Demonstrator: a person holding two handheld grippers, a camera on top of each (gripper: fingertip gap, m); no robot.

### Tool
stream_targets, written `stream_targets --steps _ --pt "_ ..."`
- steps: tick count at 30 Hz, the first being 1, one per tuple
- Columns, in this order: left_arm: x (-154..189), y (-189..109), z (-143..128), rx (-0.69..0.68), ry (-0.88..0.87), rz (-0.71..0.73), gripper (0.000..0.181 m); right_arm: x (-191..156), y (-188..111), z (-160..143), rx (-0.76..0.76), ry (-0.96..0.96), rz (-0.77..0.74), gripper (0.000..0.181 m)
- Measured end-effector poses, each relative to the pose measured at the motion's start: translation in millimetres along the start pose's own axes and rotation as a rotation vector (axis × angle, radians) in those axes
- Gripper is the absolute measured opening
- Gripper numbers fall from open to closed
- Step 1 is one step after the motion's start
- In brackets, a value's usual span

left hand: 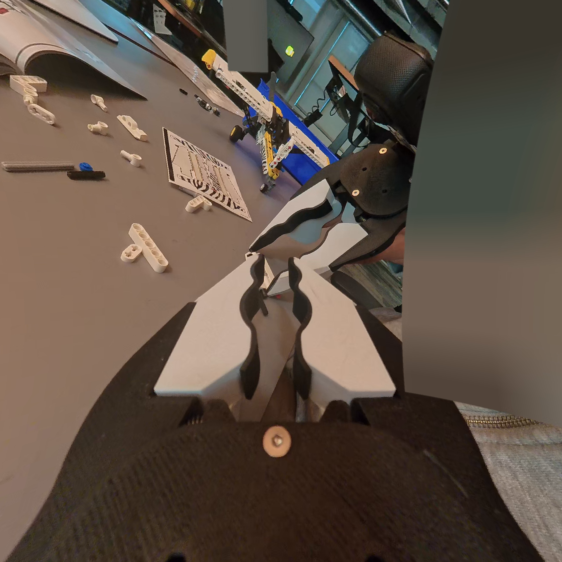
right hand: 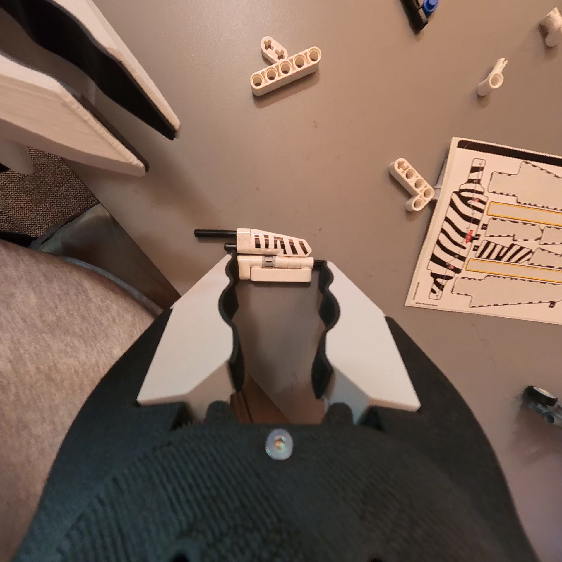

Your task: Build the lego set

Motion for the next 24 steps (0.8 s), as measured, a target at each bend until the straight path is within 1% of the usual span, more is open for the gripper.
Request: stream_targets --steps 7,10,13,16,19,24 --pt "0 0 0 -0.002 0.003 0.0 0.015 0 0 1 -0.005 0.001 0.001 0.053" --pt "0 -1 1 0.01 -0.013 -0.016 0.02 1 0 -2 0.033 0.003 0.009 0.054" --pt "-1 -2 2 0.03 -0.031 -0.019 0.029 2 -5 -4 0.129 -0.001 0.041 0.053" --pt "0 3 0 0.021 -0.055 -0.023 0.037 5 -15 -5 0.245 -0.055 0.026 0.053" --pt "2 13 -5 -0.008 -0.069 -0.021 0.041 4 -19 -9 0.315 -0.153 -0.02 0.054" --pt "9 27 -9 -0.032 -0.081 -0.016 0.042 3 -23 -14 0.416 -0.234 -0.063 0.054"
Point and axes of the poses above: each gripper's, where its closed fingertips meet, y out along the fingers, z out of its top, x = y × z across the jaws, the point moved 8 cm from there along -y, back along the fingers, and after that the axes turned 3 degrees about -y, right-handed, at the moved point
